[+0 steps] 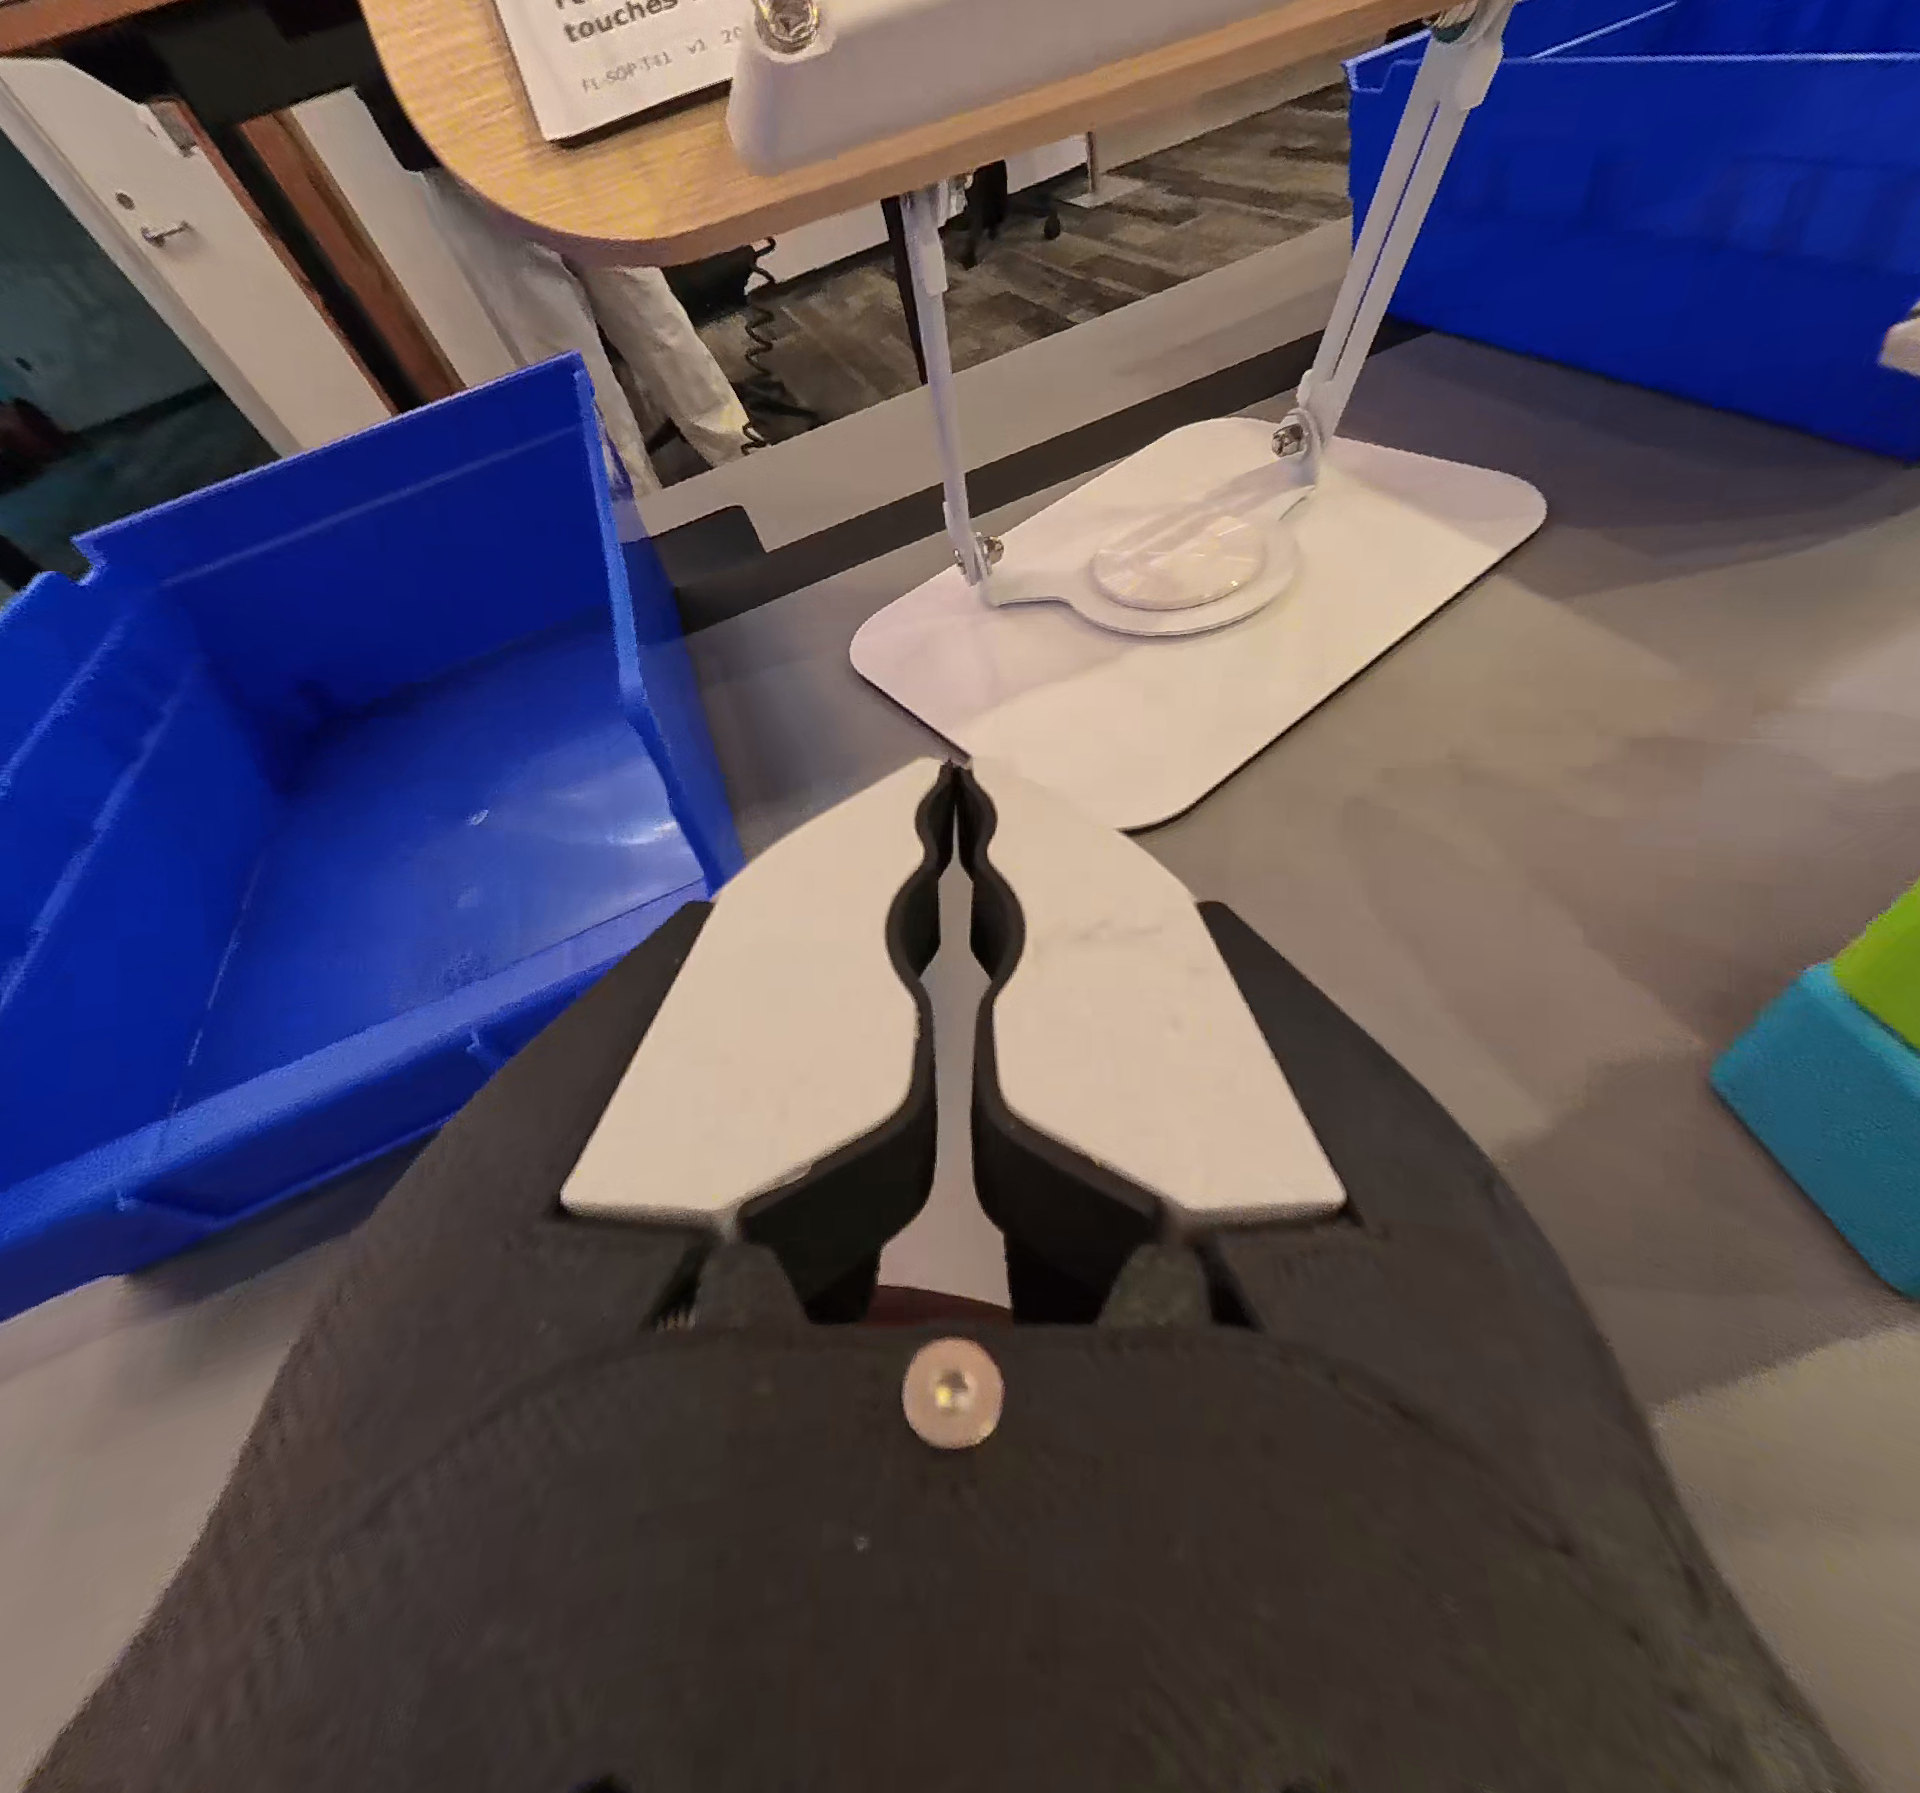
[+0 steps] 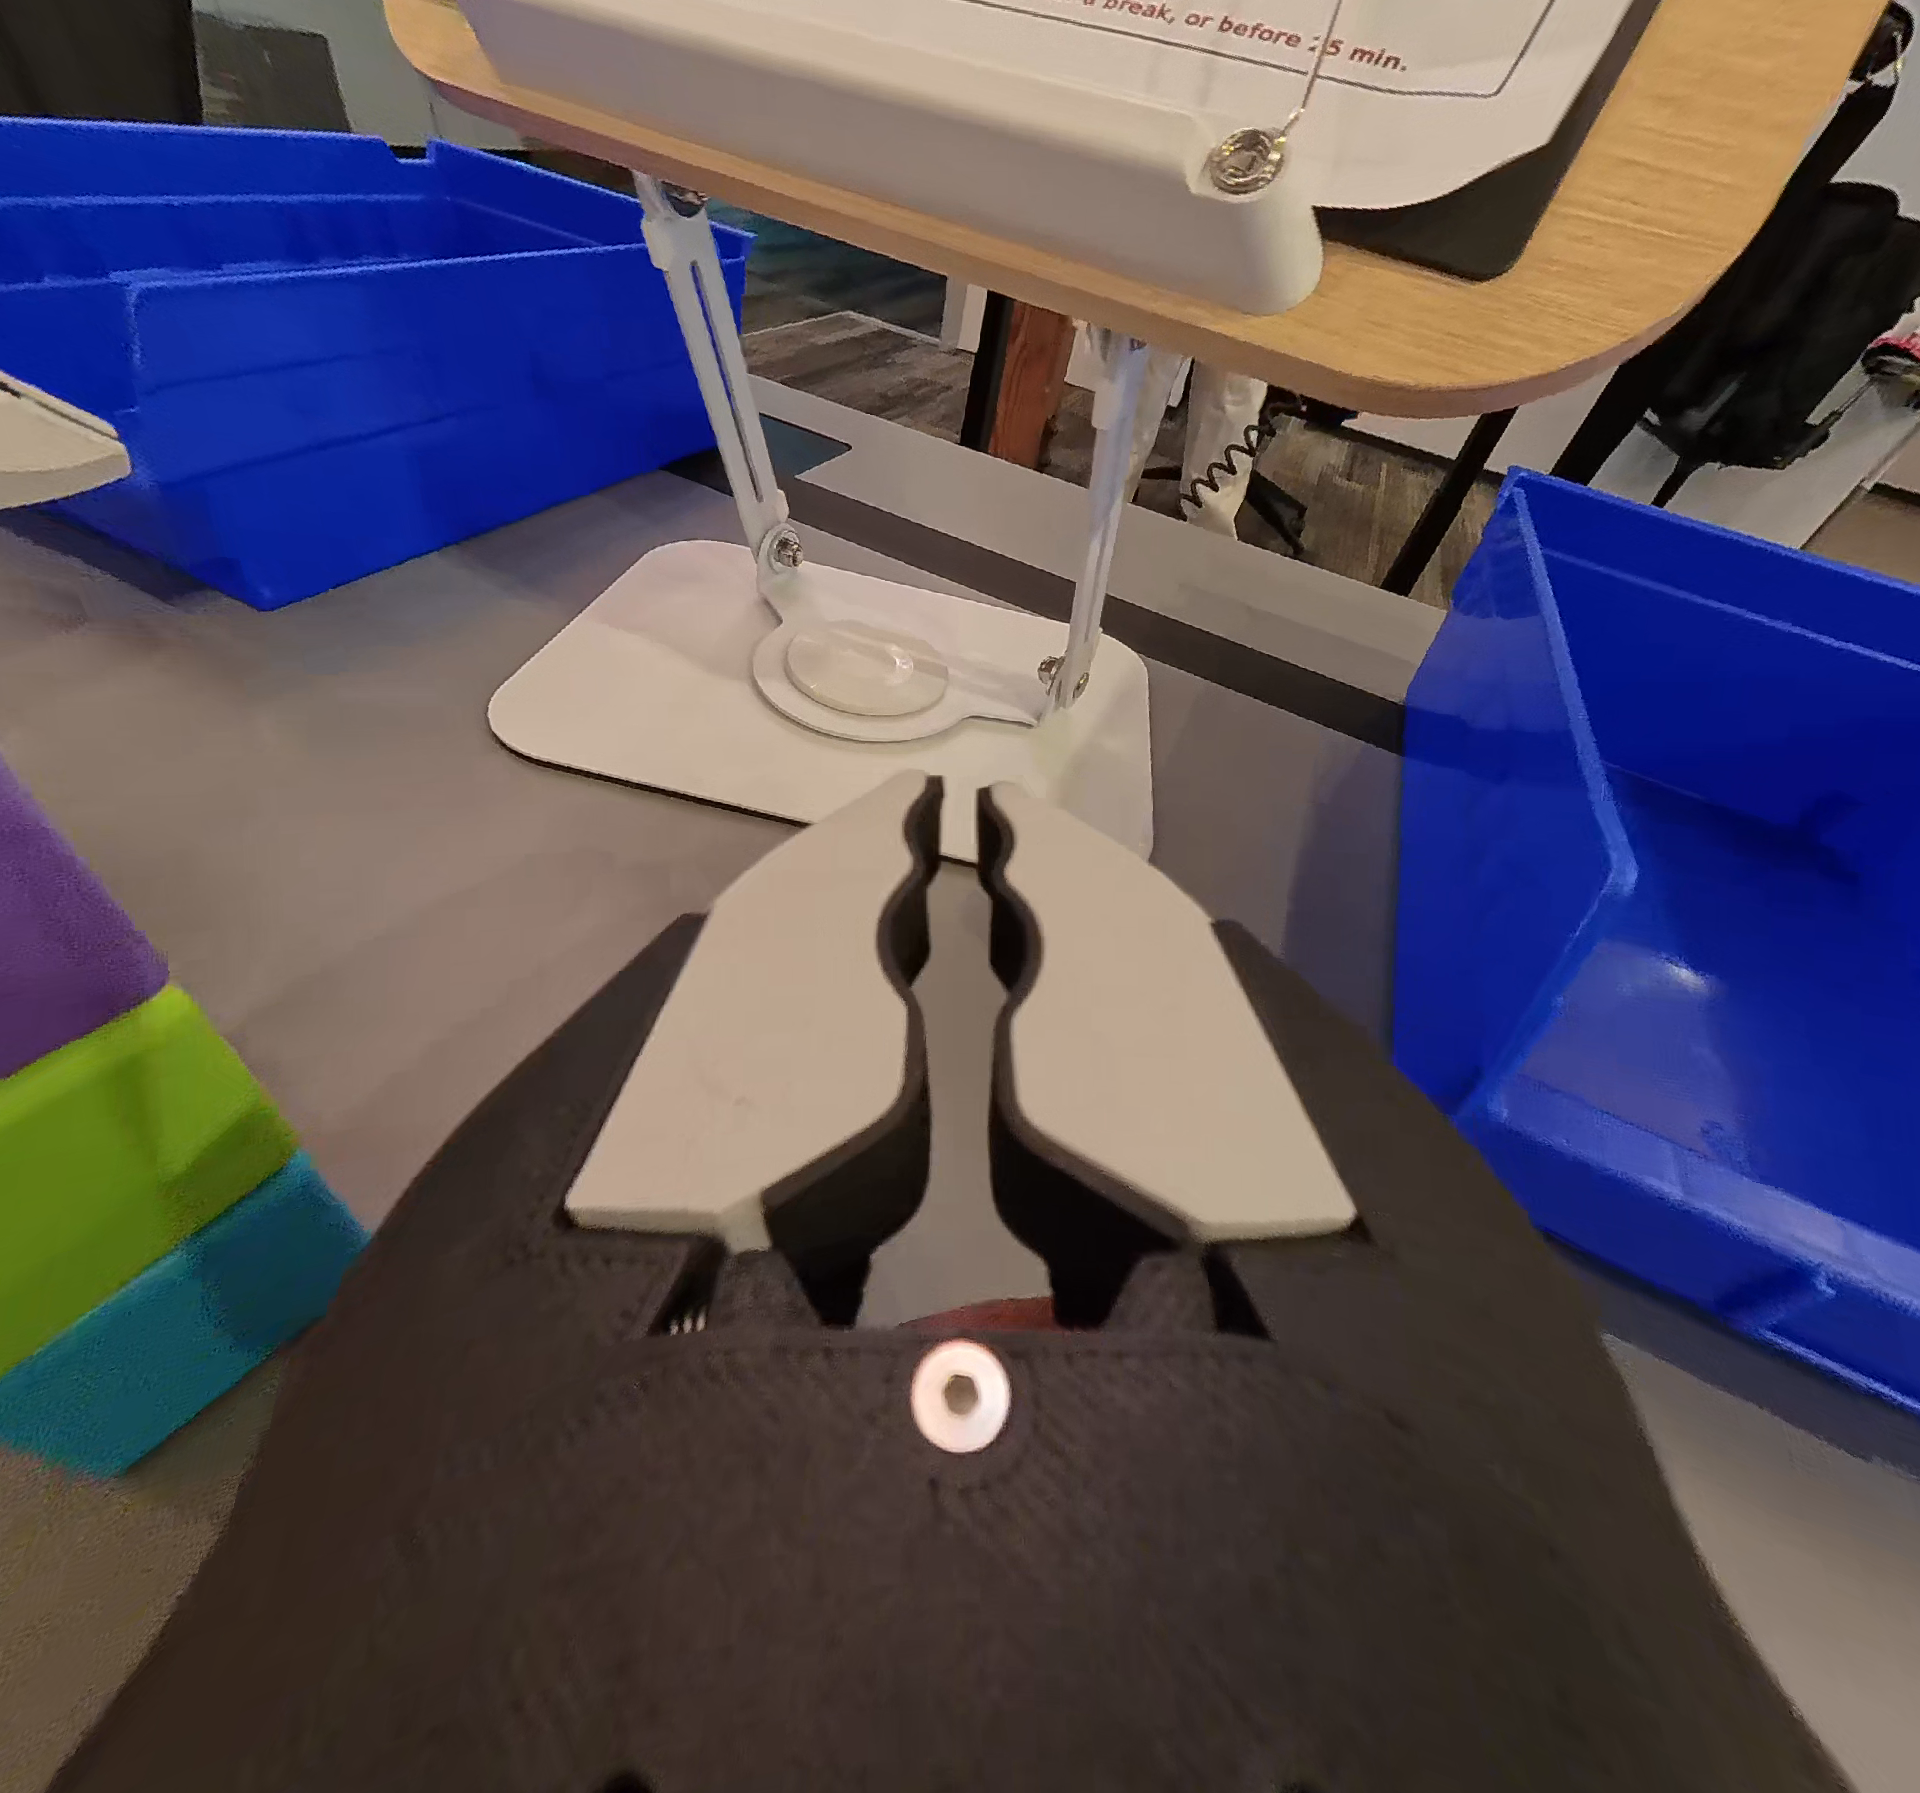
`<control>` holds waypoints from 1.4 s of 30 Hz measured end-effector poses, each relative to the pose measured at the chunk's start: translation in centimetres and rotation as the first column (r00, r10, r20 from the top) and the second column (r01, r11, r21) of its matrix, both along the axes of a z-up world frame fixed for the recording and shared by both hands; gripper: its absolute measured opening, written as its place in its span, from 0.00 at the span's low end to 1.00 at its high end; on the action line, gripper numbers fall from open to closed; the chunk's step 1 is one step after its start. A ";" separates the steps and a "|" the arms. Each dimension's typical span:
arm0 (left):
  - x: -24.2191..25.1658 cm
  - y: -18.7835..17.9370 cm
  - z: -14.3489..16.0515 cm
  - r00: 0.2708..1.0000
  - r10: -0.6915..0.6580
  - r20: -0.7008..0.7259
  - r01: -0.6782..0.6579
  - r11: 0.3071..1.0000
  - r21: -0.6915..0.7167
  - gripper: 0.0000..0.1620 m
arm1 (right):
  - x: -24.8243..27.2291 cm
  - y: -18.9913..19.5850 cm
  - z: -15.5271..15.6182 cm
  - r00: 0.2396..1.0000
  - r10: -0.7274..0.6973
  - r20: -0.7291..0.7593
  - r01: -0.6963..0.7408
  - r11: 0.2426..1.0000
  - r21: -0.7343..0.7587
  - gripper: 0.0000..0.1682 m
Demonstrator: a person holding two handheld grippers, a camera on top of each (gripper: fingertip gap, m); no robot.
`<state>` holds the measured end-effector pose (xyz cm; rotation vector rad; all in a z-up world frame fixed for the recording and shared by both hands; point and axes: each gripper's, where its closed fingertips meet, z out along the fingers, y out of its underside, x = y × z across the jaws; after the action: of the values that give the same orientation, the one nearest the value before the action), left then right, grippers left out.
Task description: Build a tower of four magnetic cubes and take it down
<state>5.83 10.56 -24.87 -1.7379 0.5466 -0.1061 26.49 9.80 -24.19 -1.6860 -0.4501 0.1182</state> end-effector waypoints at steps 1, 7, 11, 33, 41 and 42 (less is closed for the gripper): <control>-0.2 -0.1 0.1 1.000 0.007 -0.002 -0.007 1.000 0.004 0.00 | -0.2 -0.1 0.0 1.000 0.011 0.005 -0.011 1.000 -0.001 0.00; 0.1 -0.9 0.6 0.998 -0.046 0.035 0.046 0.999 0.017 0.00 | -0.4 -0.6 0.0 1.000 0.025 0.010 -0.025 1.000 0.001 0.00; 1.7 -1.9 1.5 0.983 -0.173 0.065 0.169 0.984 0.052 0.14 | -0.2 -0.6 0.0 1.000 0.028 -0.010 -0.028 1.000 -0.006 0.09; 7.6 -9.3 3.3 0.508 -0.801 0.315 0.808 0.570 0.147 0.52 | 0.6 0.0 -0.1 0.996 0.031 -0.079 -0.035 0.998 -0.050 0.13; 9.6 -10.4 2.8 0.431 -0.846 0.314 0.868 0.484 0.114 0.53 | 0.4 0.2 -0.3 0.997 0.036 -0.065 -0.039 0.997 -0.059 0.13; 9.9 -10.7 2.7 0.420 -0.852 0.312 0.874 0.472 0.111 0.53 | 0.3 0.2 -0.3 0.997 0.037 -0.063 -0.040 0.997 -0.059 0.13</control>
<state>15.77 -0.15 -22.15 -1.2700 1.1663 -1.1689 26.80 9.99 -24.53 -1.7287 -0.4361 0.2139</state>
